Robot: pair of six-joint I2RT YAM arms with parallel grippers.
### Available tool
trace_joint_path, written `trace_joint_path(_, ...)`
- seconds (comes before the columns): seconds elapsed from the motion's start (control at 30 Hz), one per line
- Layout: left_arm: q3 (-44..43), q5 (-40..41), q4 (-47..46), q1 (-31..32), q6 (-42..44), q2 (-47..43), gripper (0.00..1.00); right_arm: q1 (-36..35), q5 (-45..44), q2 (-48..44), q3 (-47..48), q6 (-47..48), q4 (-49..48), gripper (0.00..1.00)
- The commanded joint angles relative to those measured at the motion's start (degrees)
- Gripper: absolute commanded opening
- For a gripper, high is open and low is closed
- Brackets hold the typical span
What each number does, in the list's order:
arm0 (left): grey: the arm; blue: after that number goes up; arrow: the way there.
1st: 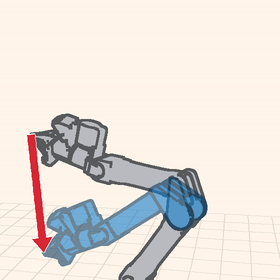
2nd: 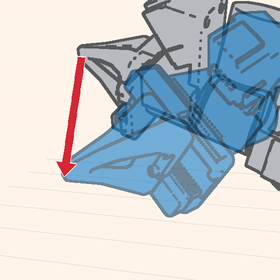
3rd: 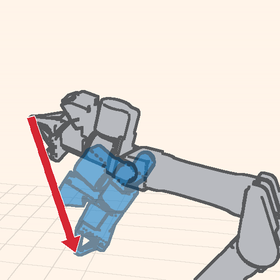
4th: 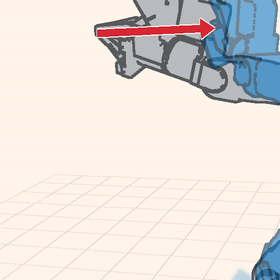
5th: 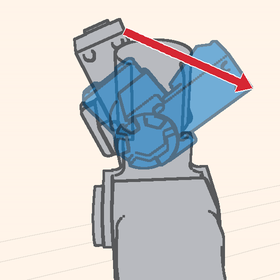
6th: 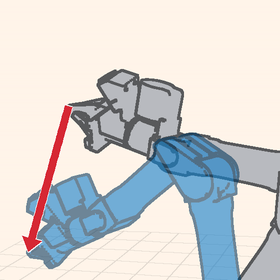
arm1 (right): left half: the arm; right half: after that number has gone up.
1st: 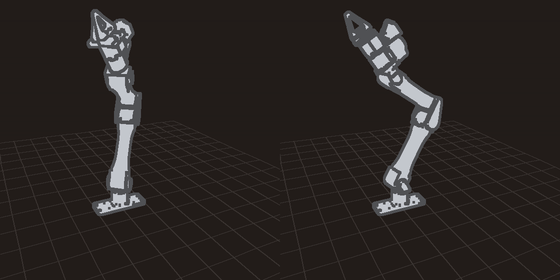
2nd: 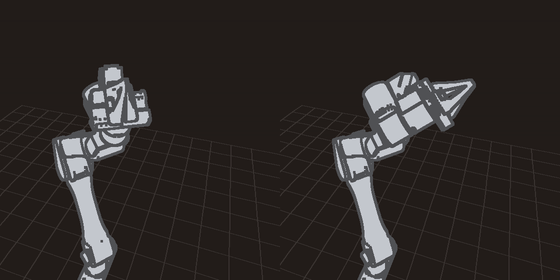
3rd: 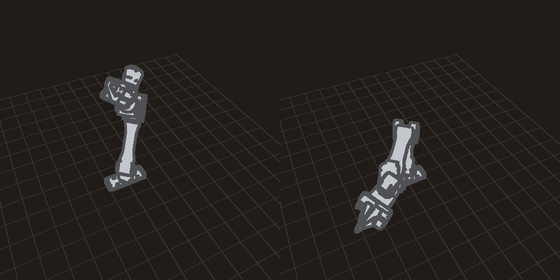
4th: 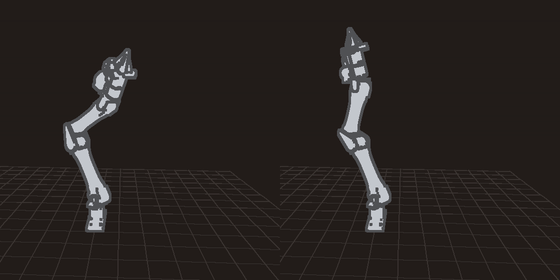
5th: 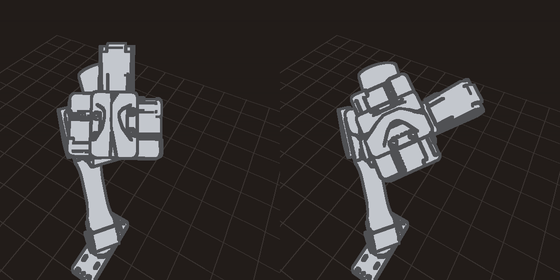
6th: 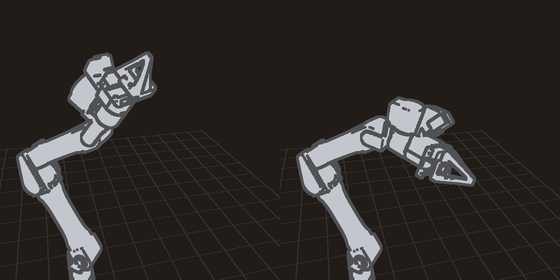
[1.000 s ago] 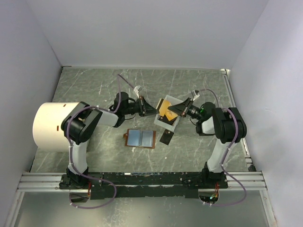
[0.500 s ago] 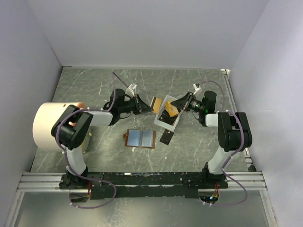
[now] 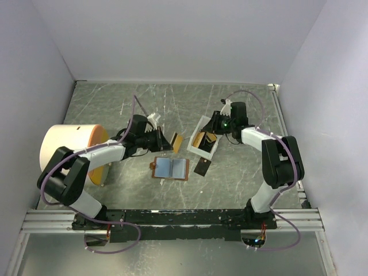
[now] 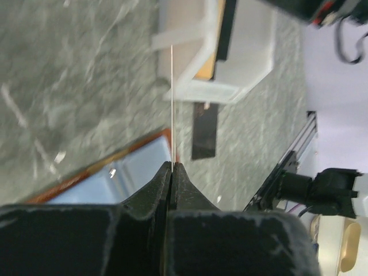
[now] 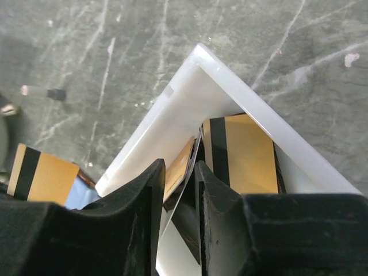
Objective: Put the credit cards into the card holder
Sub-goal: Pick up the credit card from the storage box, then insert the credit card into the card holder.
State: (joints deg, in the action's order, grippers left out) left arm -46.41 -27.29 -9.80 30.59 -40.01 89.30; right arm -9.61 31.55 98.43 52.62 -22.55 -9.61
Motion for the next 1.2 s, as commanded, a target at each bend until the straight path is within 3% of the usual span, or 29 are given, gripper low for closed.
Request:
trace_joint_path(0.0,4.68,2.19,6.59,0.52,2.21,-3.57,0.07,-2.46,-11.99,-4.03,2.45,5.05,10.18,0.28)
trace_joint_path(0.33,11.39,2.89,5.81,1.43,0.57,-7.98,0.07,-9.35,-35.5,-13.23,5.59,0.31,23.39,0.31)
trace_joint_path(0.53,14.11,4.51,5.38,2.17,-1.52,-9.61,0.07,-12.01,-33.07,-22.11,-0.46,-7.57,21.63,0.37)
trace_joint_path(0.83,18.8,4.01,1.02,2.54,-6.17,-11.22,0.07,-23.44,-31.36,-29.54,-11.84,-16.72,15.75,0.37)
trace_joint_path(1.17,21.93,4.52,-2.02,2.67,-10.83,-11.26,0.07,-38.53,-36.59,-23.18,-16.28,-23.61,8.93,0.33)
